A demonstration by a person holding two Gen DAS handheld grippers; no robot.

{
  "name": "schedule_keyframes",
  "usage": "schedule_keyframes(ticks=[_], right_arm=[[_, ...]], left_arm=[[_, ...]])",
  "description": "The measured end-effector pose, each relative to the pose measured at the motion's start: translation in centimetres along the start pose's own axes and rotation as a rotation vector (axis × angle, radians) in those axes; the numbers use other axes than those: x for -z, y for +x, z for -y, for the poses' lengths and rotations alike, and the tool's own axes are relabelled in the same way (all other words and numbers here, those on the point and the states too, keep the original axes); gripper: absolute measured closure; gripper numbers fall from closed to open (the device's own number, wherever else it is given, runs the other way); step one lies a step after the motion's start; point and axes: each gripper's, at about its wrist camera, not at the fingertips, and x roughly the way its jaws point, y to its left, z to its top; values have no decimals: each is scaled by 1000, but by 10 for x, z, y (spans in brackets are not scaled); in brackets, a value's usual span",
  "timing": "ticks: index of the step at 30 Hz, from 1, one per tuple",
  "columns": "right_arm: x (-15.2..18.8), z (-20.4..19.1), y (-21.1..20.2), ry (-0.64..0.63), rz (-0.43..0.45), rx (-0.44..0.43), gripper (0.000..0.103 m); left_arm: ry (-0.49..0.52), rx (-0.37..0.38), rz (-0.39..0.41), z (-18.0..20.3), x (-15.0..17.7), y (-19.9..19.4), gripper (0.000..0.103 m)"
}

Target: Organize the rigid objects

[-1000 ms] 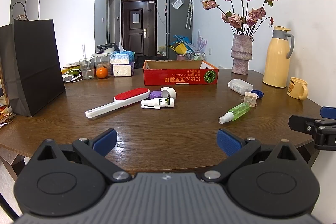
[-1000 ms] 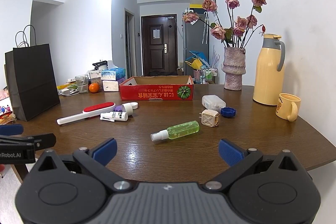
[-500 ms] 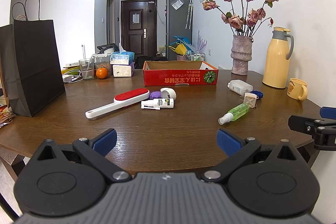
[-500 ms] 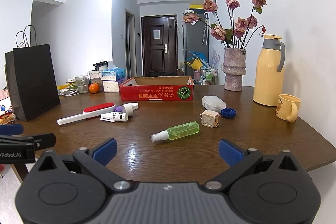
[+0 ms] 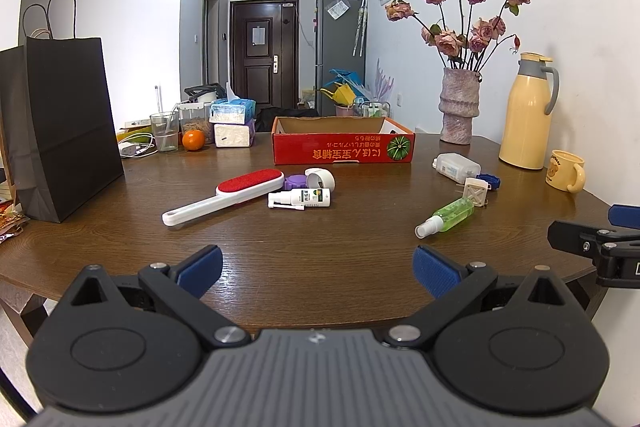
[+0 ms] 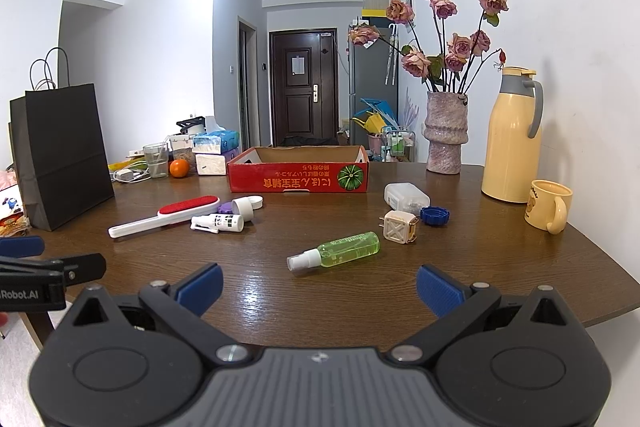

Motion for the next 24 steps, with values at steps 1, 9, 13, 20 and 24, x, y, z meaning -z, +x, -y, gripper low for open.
schedule_keyframes(ticks=[1,9,13,20,24], right_arm=[[0,0,0,0,0,0,0],[0,0,1,0,0,0,0],[0,1,1,0,-1,2,0],[0,2,1,0,-2,3,0],[0,3,2,1,-1,5,0]], left_arm=[[0,1,0,0,0,0,0],[-1,2,1,0,0,-1,0],[-2,3,0,0,0,-1,0],[-2,3,1,0,0,-1,0],[-4,4,1,0,0,0,0]])
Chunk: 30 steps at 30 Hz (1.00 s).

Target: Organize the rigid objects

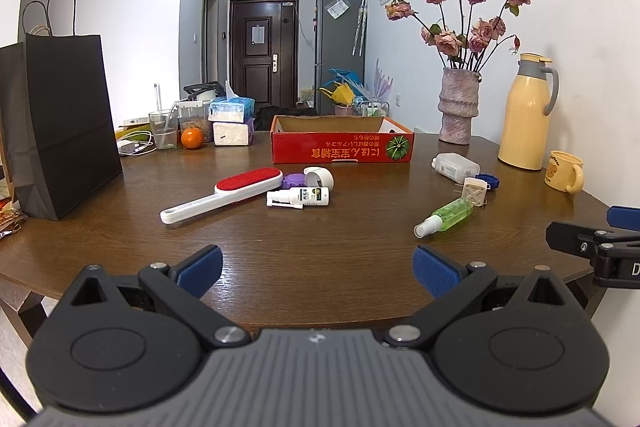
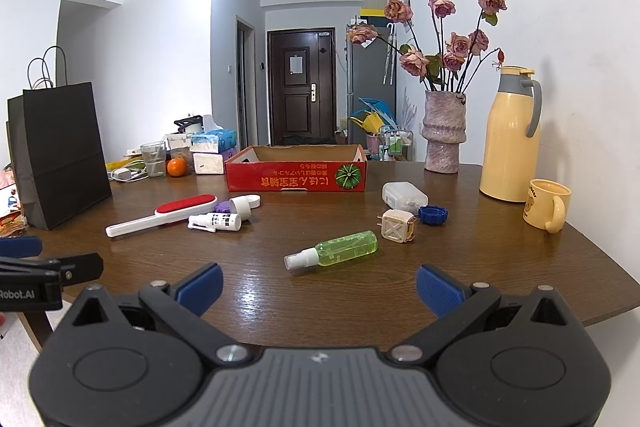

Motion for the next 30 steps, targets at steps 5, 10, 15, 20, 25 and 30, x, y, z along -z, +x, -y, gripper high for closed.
schedule_keyframes(ticks=[5,10,15,20,25,30], right_arm=[[-2,2,12,-3,-16,4,0],[-6,2,35,-6,-46,6,0],[-14,6,61,2,-72,20,0],[-22,9,86,9,-94,39,0],[-28,11,110,13,-121,54,0],[-31,13,135,16,-155,66,0]], left_arm=[[-13,7,-9,-2,-2,7,0],[-26,18,-27,-3,-7,25,0],[-34,10,-58,-7,-17,56,0],[-42,10,-79,-11,-24,81,0],[-49,10,-106,-17,-29,106,0],[-57,8,-138,-21,-34,130,0]])
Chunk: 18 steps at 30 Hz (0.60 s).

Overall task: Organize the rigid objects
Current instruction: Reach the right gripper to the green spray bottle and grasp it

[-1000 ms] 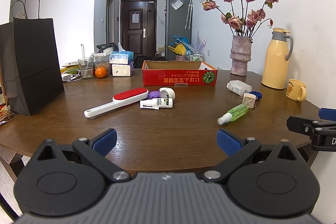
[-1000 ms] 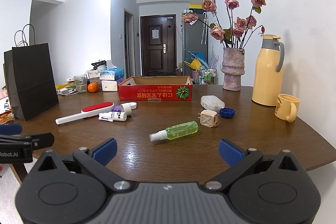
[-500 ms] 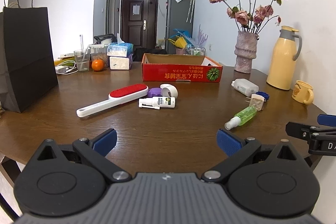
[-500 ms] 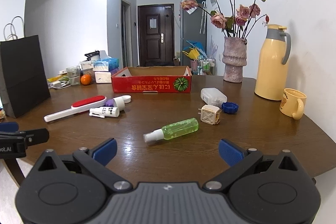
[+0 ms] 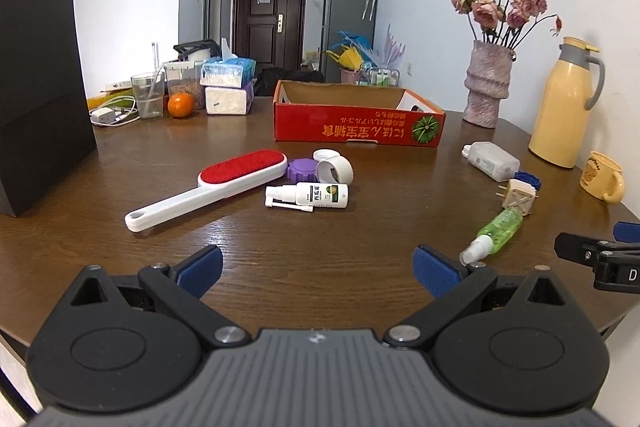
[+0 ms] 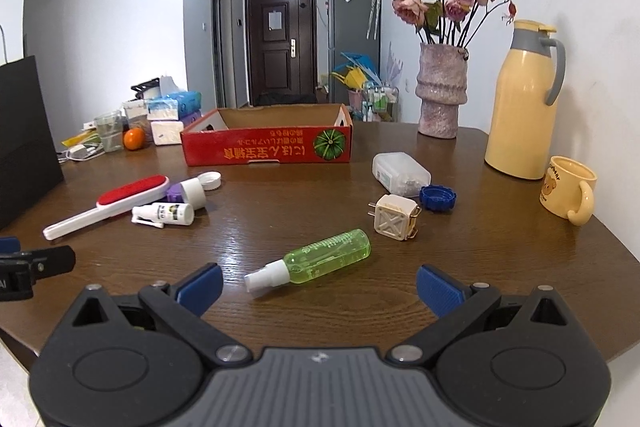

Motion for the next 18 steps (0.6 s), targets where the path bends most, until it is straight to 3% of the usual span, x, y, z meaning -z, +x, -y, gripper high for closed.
schedule_keyframes(ticks=[18], right_arm=[[-20,-1,74,1,-88,5,0]], left_arm=[[-11,-21,-66,-11,-20,61,0]])
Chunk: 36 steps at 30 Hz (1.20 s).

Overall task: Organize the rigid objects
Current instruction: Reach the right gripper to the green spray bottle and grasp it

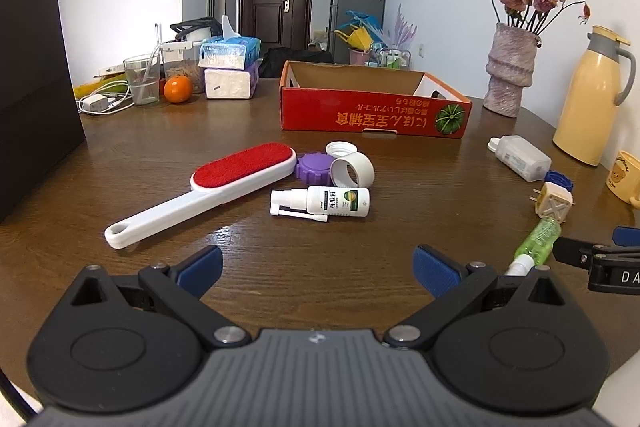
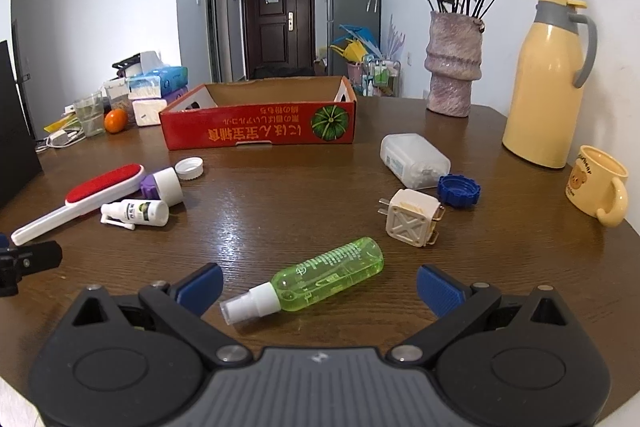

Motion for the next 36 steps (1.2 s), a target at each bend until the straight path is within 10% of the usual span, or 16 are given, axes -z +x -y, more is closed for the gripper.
schedule_keyframes(ticks=[19,36], right_arm=[[-5,2,66,-4,-112,20,12],[-7,18,81,-81,-134,-48,73]], left_arm=[[-16,-15,-70,-9,-9,52,0],[-18,-24,-85,-4,-16,69,0]])
